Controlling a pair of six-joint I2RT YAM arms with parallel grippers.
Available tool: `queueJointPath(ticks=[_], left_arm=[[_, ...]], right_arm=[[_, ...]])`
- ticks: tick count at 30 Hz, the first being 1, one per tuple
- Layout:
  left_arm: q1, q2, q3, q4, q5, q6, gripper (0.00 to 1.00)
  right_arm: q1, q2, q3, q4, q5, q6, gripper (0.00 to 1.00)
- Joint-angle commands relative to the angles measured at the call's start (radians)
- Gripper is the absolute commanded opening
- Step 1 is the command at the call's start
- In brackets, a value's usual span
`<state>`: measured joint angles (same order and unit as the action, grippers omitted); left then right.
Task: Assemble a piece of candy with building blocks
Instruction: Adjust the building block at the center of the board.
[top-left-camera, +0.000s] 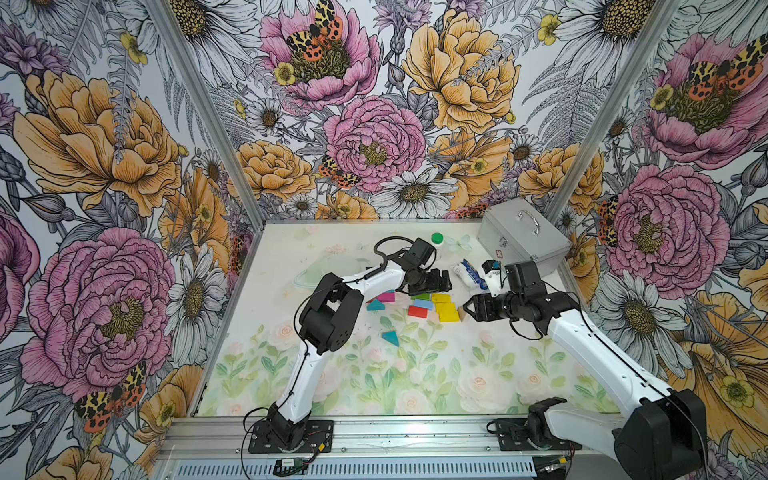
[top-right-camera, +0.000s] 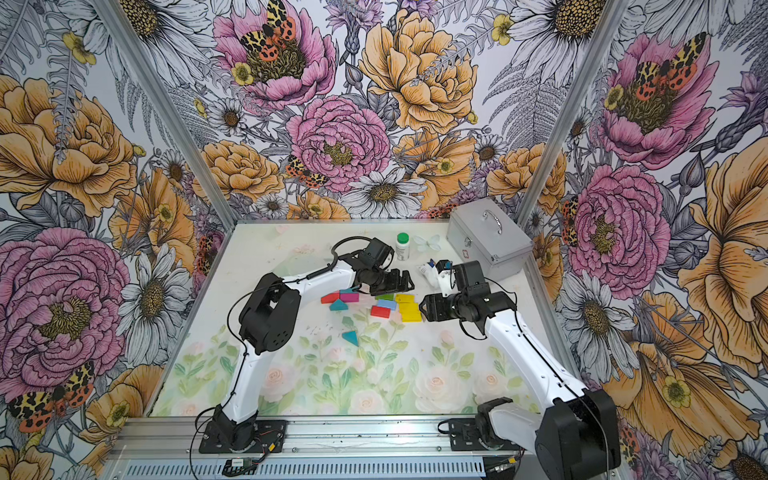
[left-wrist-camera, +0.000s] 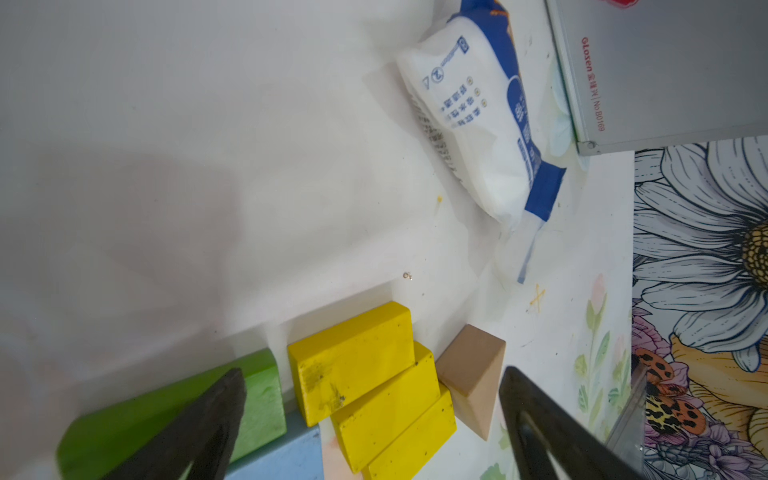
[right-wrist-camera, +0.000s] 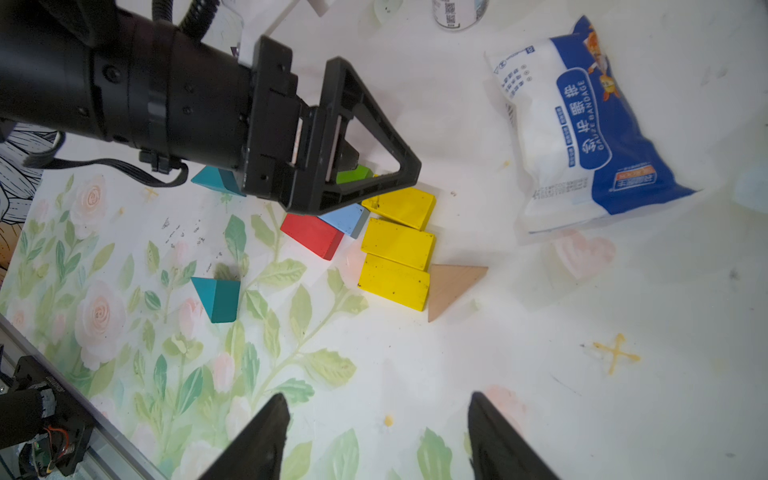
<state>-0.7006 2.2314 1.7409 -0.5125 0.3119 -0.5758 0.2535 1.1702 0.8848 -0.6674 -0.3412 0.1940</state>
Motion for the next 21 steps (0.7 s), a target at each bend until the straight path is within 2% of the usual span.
queueJointPath(ticks=[1,15,21], left_arm=[[-0.012,-0.013,-0.018,-0.034,0.017,0.012,0.96],[0.016,0.042,0.104,-0.045,0.012,0.079,0.96],[0.011,0.075,0.101,-0.047,-0.005,0.093,0.96]], right_arm=[[-0.007,-0.012,-0.007,0.022,0.008,0.000,0.69],[-0.007,-0.008,-0.010,0.022,0.008,-0.002,0.69],[-0.007,-0.008,-0.010,0.022,0.009,-0.004,0.69]])
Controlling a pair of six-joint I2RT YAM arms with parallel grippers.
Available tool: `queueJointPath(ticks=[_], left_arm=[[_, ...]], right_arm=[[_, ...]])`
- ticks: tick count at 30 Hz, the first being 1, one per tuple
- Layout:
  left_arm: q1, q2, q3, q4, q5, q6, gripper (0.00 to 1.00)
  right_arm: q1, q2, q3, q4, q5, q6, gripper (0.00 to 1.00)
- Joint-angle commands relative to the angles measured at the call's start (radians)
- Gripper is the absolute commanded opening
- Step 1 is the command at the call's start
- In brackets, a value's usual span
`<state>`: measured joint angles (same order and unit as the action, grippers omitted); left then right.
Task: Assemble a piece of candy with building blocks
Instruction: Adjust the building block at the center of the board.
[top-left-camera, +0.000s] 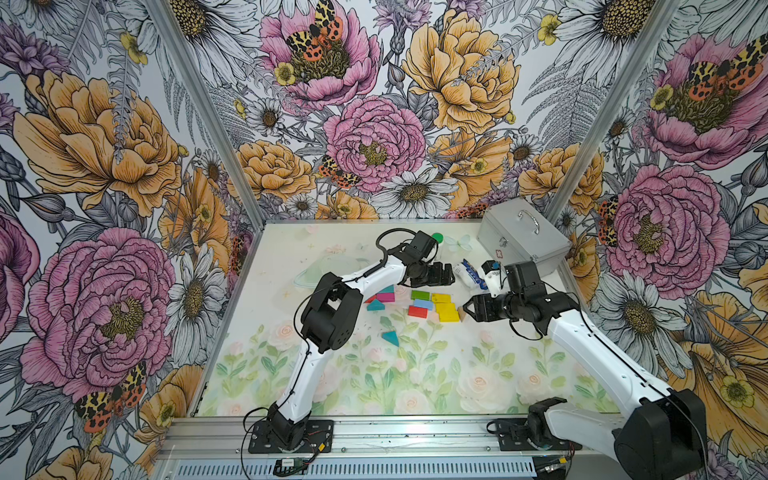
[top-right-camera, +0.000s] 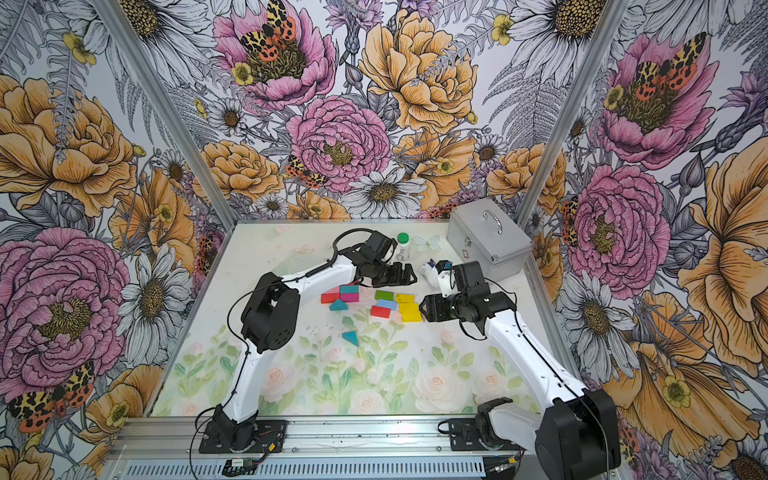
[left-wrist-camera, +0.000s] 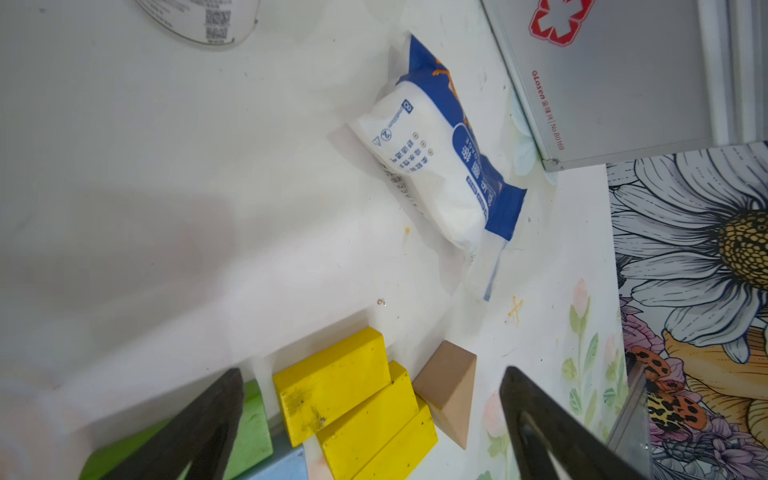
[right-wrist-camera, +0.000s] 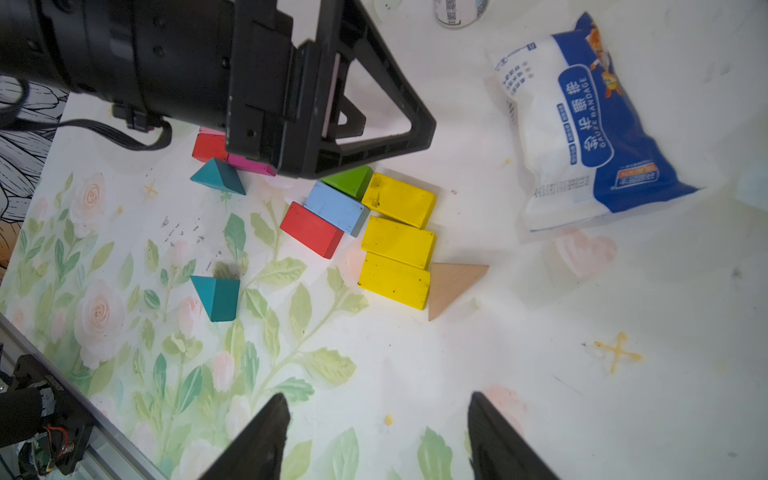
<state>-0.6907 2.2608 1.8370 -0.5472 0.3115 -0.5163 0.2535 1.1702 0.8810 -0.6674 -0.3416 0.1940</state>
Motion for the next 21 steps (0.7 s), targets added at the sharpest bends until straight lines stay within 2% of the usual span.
queueJointPath(ticks=[1,14,21], left_arm=[[0.000,0.049,0.004,-0.013,-0.006,0.035,0.96],[-0.015,0.037,-0.043,-0.014,-0.017,0.041,0.97],[0.001,0.026,-0.022,-0.013,-0.030,0.038,0.97]], right_arm=[[-0.008,-0.009,-0.006,0.022,0.009,-0.004,0.69],[-0.008,-0.006,-0.007,0.023,0.007,-0.008,0.69],[-0.008,-0.003,-0.008,0.023,0.006,-0.007,0.69]])
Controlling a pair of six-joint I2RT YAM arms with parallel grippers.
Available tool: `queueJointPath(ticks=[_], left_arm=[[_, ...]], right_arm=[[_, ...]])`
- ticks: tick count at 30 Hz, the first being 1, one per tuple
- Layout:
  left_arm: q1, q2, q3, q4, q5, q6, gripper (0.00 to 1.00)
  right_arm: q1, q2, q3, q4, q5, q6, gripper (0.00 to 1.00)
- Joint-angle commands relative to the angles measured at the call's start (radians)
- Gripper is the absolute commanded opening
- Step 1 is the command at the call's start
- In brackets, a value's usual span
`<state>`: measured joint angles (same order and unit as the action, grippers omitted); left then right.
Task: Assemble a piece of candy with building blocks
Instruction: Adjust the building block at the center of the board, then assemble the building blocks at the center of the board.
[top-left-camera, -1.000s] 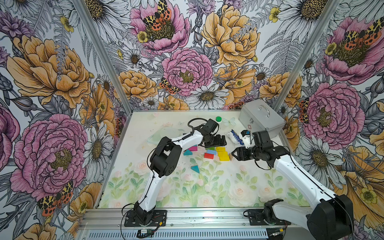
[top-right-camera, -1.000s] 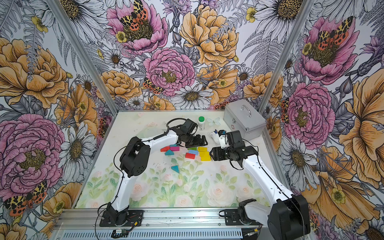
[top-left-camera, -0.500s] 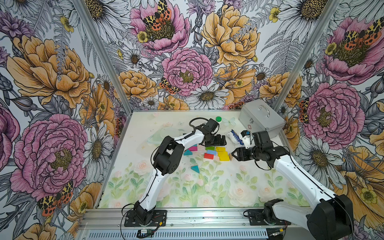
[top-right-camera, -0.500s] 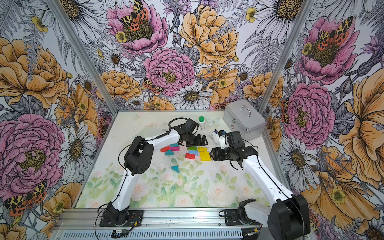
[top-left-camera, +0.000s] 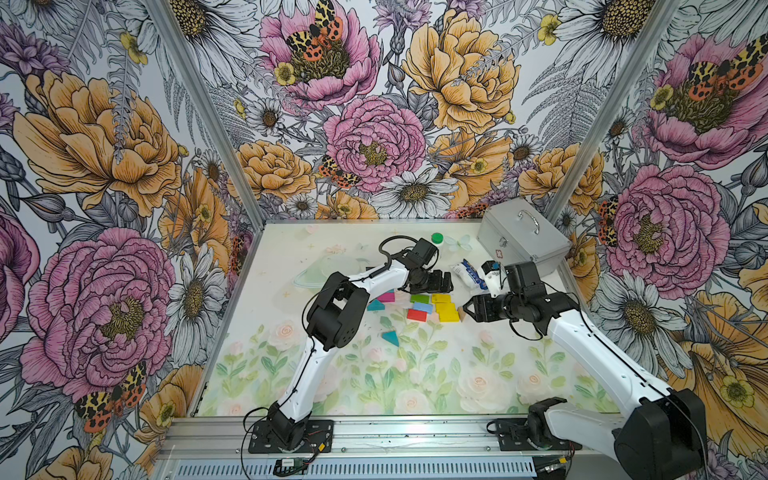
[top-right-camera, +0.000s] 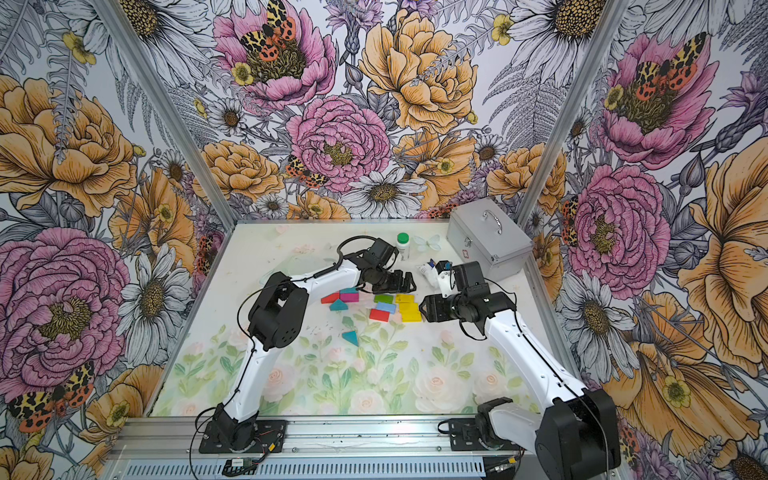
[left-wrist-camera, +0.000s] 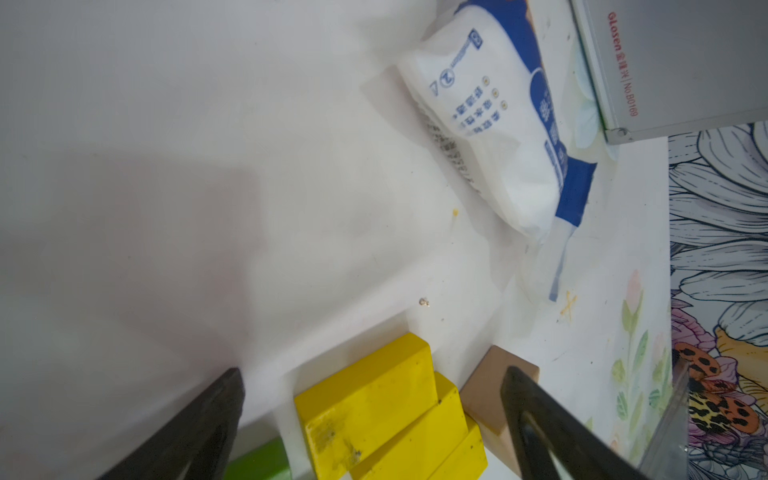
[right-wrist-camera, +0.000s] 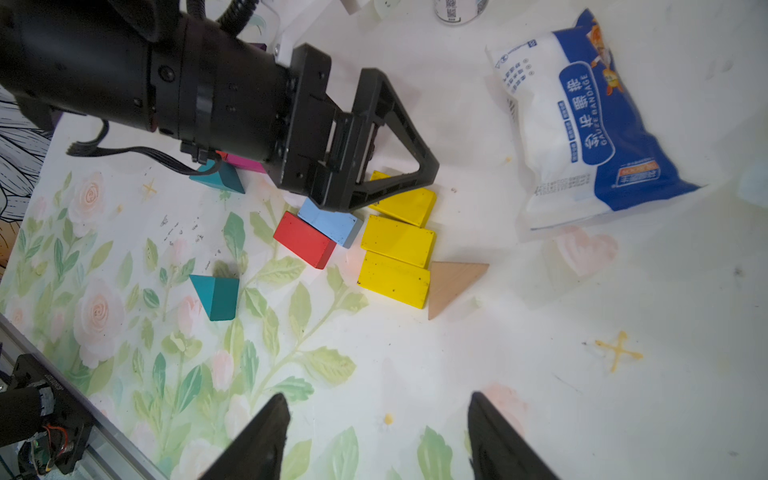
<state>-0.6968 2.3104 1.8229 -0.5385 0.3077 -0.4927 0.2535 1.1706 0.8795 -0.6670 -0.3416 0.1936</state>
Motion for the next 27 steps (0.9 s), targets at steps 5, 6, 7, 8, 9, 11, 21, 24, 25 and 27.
queueJointPath(ticks=[5,6,7,8,9,11,21,24,25,27], left_arm=[[0.030,-0.022,-0.012,-0.020,-0.070,-0.012,0.99],[0.032,-0.023,-0.020,-0.016,-0.084,-0.021,0.99],[0.032,-0.026,-0.031,-0.009,-0.098,-0.032,0.99],[0.032,-0.033,-0.052,0.009,-0.113,-0.050,0.99],[0.032,-0.043,-0.079,0.031,-0.127,-0.070,0.99],[0.034,-0.065,-0.131,0.081,-0.150,-0.109,0.99],[0.054,-0.183,-0.439,0.388,-0.179,-0.321,0.99],[0.054,-0.215,-0.522,0.469,-0.197,-0.386,0.99],[0.051,-0.221,-0.536,0.479,-0.208,-0.394,0.99],[0.042,-0.232,-0.560,0.486,-0.234,-0.407,0.99]], right_arm=[[-0.008,-0.014,-0.008,0.023,0.000,-0.004,0.69],[-0.008,-0.015,-0.009,0.023,-0.003,-0.002,0.69],[-0.007,-0.018,-0.010,0.023,-0.005,-0.003,0.69],[-0.008,-0.021,-0.011,0.023,-0.007,-0.001,0.69],[-0.008,-0.025,-0.014,0.023,-0.009,-0.001,0.69],[-0.007,-0.031,-0.016,0.023,-0.013,0.000,0.69],[-0.008,-0.035,-0.016,0.027,-0.042,0.001,0.69],[-0.007,-0.037,-0.017,0.029,-0.050,0.002,0.69],[-0.008,-0.039,-0.017,0.030,-0.053,0.002,0.69],[-0.007,-0.042,-0.019,0.030,-0.057,0.002,0.69]])
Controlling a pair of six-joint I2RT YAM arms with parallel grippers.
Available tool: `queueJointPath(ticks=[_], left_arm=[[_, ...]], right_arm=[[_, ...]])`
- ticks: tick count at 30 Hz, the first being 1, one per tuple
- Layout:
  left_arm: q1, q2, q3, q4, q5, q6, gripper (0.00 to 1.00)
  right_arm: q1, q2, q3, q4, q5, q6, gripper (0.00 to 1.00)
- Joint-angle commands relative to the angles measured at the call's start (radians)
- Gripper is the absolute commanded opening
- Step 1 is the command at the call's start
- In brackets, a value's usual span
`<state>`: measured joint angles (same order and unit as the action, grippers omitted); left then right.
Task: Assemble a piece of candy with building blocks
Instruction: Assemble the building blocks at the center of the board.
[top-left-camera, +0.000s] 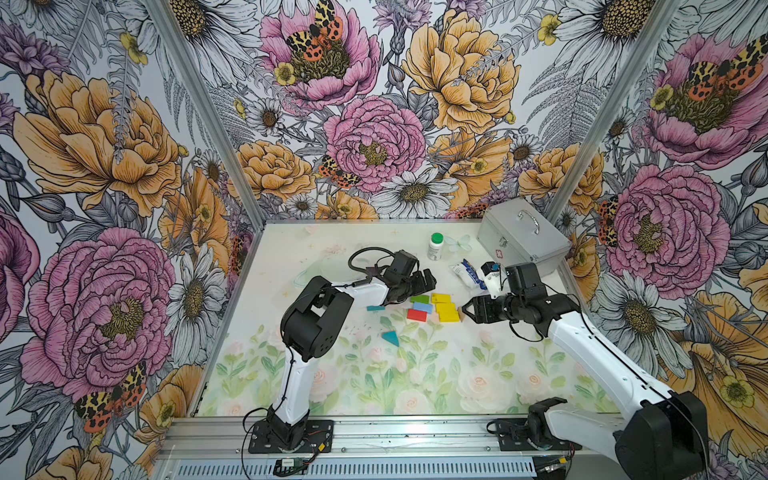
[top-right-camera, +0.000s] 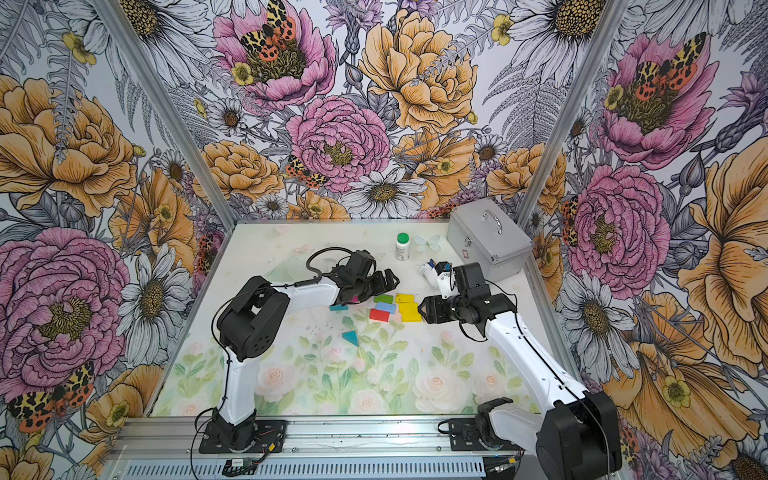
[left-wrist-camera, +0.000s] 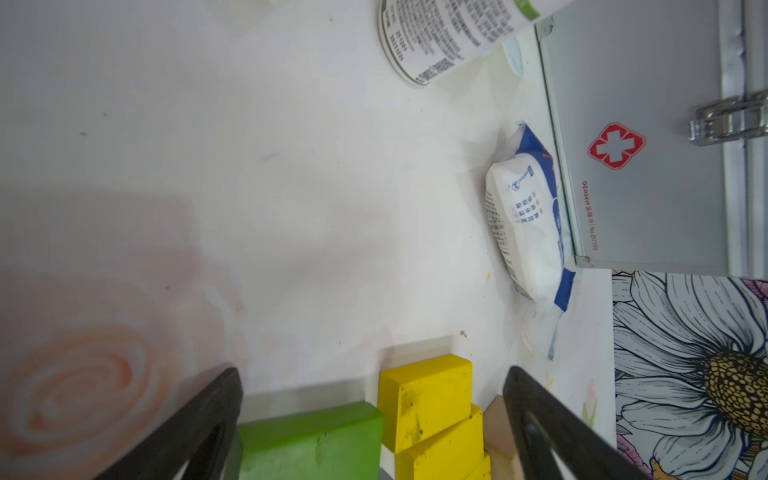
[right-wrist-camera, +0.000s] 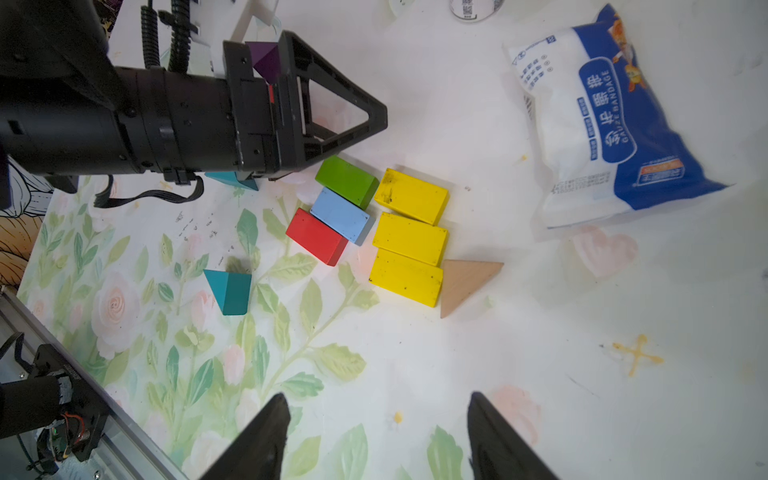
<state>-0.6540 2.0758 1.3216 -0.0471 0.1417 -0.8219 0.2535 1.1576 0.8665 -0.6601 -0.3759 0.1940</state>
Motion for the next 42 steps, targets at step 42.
queueJointPath(ticks=[42], left_arm=[[-0.203,-0.032,-0.406,0.239,-0.386,-0.316,0.98]], right_arm=[[-0.003,-0.016,-0.020,0.057,-0.107,0.022,0.68]])
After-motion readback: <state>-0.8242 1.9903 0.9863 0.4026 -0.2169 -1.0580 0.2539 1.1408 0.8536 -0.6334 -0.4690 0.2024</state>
